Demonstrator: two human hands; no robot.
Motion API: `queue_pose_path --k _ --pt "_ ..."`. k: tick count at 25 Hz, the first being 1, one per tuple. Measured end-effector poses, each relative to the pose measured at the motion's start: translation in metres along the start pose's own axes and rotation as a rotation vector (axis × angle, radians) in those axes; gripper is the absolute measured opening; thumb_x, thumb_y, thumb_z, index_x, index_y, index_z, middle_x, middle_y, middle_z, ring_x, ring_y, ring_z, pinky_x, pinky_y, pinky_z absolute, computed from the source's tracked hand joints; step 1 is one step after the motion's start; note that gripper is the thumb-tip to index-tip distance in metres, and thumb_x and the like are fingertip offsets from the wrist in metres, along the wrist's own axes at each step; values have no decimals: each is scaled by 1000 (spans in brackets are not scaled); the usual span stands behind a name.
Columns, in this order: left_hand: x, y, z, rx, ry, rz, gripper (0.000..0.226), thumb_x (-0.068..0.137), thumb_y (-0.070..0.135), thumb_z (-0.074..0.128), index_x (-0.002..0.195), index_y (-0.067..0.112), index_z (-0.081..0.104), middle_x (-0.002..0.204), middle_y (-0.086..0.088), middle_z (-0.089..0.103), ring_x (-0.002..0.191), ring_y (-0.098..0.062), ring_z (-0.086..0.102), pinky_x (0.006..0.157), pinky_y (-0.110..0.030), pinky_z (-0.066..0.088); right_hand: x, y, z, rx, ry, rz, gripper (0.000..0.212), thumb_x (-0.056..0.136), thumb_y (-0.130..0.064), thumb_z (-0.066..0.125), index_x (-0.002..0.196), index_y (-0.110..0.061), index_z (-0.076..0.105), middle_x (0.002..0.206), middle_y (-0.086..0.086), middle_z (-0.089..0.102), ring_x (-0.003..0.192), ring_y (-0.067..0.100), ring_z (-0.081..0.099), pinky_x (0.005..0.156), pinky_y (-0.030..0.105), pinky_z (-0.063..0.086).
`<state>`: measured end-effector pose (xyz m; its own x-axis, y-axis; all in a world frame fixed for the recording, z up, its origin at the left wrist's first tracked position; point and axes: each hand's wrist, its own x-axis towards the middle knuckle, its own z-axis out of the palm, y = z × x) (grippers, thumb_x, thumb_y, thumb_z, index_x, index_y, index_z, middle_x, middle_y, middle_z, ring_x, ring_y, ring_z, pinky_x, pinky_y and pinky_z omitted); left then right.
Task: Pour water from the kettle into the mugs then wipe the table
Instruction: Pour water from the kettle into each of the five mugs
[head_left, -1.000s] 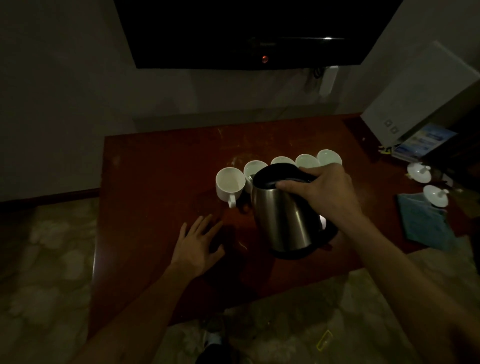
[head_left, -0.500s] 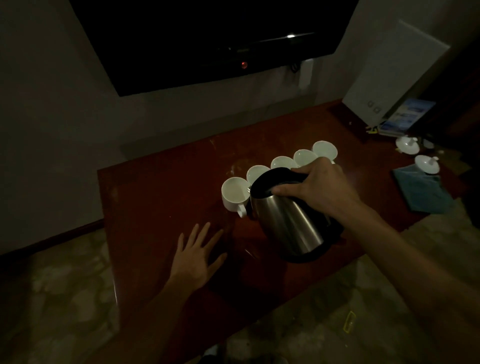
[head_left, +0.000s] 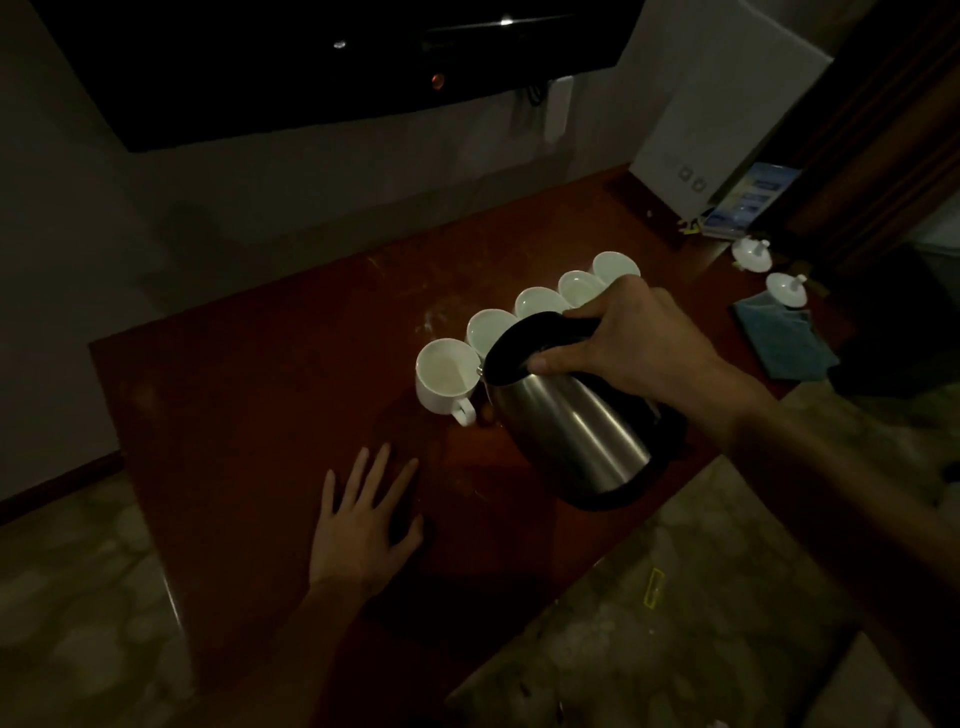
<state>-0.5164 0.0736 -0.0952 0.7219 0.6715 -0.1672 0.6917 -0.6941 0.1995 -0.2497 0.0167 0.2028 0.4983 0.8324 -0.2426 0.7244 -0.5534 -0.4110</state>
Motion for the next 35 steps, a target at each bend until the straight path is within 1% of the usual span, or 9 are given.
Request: queue_pose_path --k 2,6,10,14,20,23,26,30,35 --pt "0 0 1 -4 32 4 73 95 70 27 159 42 9 169 0 3 155 -24 -3 120 -52 -4 0 -2 1 -4 -28 -15 83 40 -89 63 102 -35 80 80 -8 73 72 9 69 68 41 62" --pt "-1 1 0 1 57 5 71 96 69 24 159 41 10 169 1 1 155 -23 -6 121 -52 -5 0 -4 3 -11 -48 -36 84 40 -87 65 103 -34 80 83 -5 75 76 12 70 72 42 62" --pt "-2 1 0 -27 52 -16 69 96 68 20 159 42 11 168 2 -1 154 -20 -11 122 -52 -5 4 -7 4 -44 -58 -43 85 38 -85 65 98 -29 82 86 -4 75 79 14 70 74 44 62" --pt "-1 2 -4 -29 22 -20 68 96 69 16 158 44 4 167 4 -10 152 -20 -19 122 -53 -8 8 -11 2 -44 -66 -27 98 30 -86 60 98 -19 82 90 0 75 81 16 70 76 45 61" --pt "-3 2 -7 -27 5 -18 69 96 70 13 158 43 -1 167 4 -14 151 -20 -22 122 -54 -8 20 -10 3 -66 -48 -4 61 59 -60 84 96 -12 80 83 6 74 74 19 71 73 45 62" --pt "-3 3 -8 -15 -27 -20 70 95 70 10 157 44 -9 165 4 -22 149 -19 -29 121 -54 -11 25 -11 4 -75 -43 3 60 59 -60 85 95 -12 80 83 6 73 74 19 70 71 43 62" --pt "-2 3 -8 -30 -24 -17 70 95 70 11 157 44 -6 166 4 -20 150 -19 -27 121 -53 -13 28 -12 3 -73 -41 -4 68 54 -65 83 94 -10 80 86 7 73 76 19 70 73 44 61" --pt "-1 2 -7 -37 -6 -15 70 95 70 15 158 44 -2 167 4 -14 151 -20 -22 120 -52 -14 30 -13 2 -64 -80 -20 81 41 -72 76 92 -9 79 81 4 74 71 15 70 64 34 59" --pt "-1 2 -9 -43 -15 -18 71 94 70 13 157 44 -5 166 5 -17 151 -19 -24 120 -52 -14 34 -12 2 -95 -96 -23 67 56 -60 87 95 -5 79 83 7 75 72 17 71 70 40 61"
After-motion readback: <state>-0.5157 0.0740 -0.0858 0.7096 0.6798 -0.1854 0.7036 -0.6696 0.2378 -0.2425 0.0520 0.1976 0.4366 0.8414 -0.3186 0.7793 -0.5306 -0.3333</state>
